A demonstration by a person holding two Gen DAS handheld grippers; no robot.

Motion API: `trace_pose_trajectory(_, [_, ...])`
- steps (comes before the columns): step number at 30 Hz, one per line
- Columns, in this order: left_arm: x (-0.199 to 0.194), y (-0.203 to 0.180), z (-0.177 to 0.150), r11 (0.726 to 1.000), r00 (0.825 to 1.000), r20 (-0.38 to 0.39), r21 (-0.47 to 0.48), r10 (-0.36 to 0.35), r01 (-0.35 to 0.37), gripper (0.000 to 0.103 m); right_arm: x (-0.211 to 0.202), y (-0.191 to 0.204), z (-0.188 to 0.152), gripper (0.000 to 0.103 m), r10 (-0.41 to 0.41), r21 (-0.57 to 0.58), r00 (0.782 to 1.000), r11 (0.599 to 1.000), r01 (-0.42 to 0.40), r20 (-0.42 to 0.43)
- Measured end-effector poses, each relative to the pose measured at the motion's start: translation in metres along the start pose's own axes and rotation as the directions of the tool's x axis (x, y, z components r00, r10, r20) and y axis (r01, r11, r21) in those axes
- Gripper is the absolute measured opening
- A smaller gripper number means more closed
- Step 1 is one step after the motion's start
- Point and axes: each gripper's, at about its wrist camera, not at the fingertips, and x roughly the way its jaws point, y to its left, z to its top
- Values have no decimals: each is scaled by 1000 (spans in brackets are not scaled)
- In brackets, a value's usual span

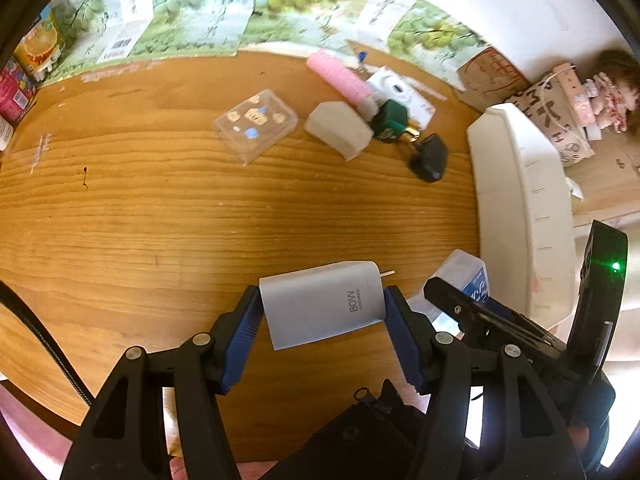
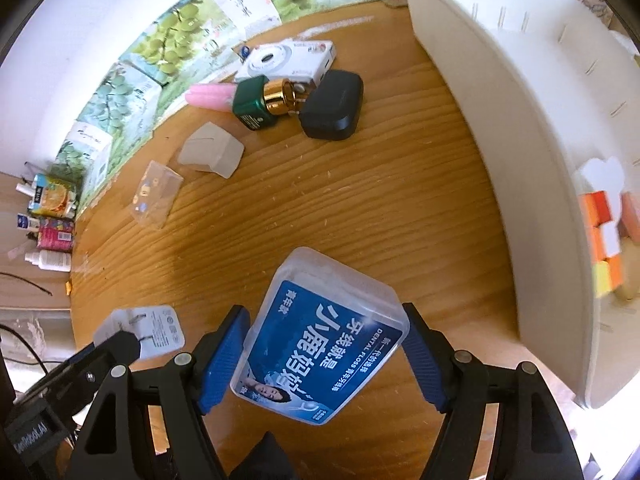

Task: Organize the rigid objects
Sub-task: 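Carry the white charger and blue floss box over the white tray with both tools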

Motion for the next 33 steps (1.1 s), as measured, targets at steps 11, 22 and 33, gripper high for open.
trace_pose_trajectory(11, [-26,-40,-19,995,984,148,16,-95,94,65,-60,-21,-17,76,86,-124,988,990,-70,127])
trace_pose_trajectory(22, [-55,-86,-38,979,928,314,85,-202,185,64,-115,-41,-26,76,144,-267,956,961,-74,254])
trace_pose_trajectory(33, [-59,-139,-50,956,882,372,161,-289,245,64,-150,-86,-26,76,149,-302,931,952,-45,332])
